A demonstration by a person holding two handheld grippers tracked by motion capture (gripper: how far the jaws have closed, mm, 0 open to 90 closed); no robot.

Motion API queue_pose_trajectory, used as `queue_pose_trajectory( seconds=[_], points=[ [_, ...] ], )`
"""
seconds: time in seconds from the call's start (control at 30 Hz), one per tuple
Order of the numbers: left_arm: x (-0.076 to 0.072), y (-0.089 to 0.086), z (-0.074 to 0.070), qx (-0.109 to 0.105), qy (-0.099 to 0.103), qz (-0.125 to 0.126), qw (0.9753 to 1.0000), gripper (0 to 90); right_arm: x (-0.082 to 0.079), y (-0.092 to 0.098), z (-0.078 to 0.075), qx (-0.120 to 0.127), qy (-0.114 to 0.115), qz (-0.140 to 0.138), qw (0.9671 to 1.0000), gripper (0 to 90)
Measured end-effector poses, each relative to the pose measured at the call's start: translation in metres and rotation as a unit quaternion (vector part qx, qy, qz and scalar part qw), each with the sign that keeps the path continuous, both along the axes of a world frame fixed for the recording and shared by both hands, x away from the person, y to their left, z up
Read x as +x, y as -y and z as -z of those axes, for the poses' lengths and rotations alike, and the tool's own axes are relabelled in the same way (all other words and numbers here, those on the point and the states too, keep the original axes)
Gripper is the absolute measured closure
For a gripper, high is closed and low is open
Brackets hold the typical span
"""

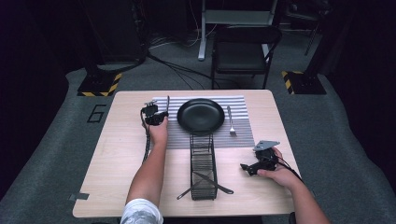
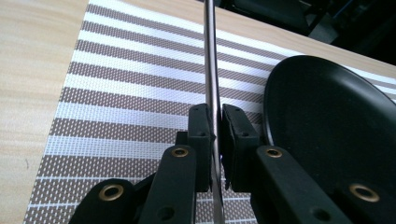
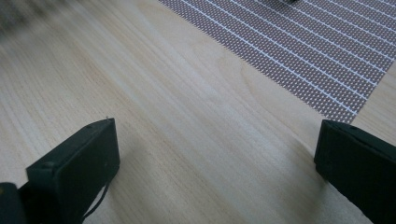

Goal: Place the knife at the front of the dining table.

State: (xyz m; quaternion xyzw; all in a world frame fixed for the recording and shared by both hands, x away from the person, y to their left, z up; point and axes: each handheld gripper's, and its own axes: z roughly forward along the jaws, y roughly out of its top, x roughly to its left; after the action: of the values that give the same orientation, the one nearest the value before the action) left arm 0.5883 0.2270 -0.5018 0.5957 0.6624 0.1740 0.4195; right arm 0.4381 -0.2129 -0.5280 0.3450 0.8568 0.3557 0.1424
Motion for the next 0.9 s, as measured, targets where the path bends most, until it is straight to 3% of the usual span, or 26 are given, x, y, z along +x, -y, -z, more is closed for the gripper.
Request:
queue_pose_trajectory(
  seconds=[0.27,0.63,0.7,0.9],
  points=[
    [0.003,0.004,0.011,-0.005,-0.003,-0.028,0.9996,82.7,0.000,0.000,0.000,0.000,0.000,0.000,1.0000,0.0],
    [0.006,0.005,0.021,-0.005,-0.020,-0.030,0.9993,82.7,0.000,0.000,0.000,0.000,0.000,0.000,1.0000,0.0],
    [0.007,0.004,0.023,-0.009,-0.016,-0.029,0.9994,82.6,0.000,0.000,0.000,0.000,0.000,0.000,1.0000,0.0],
    [0.007,0.005,0.022,0.006,-0.020,-0.023,0.9995,82.5,0.000,0.000,0.000,0.000,0.000,0.000,1.0000,0.0]
  ],
)
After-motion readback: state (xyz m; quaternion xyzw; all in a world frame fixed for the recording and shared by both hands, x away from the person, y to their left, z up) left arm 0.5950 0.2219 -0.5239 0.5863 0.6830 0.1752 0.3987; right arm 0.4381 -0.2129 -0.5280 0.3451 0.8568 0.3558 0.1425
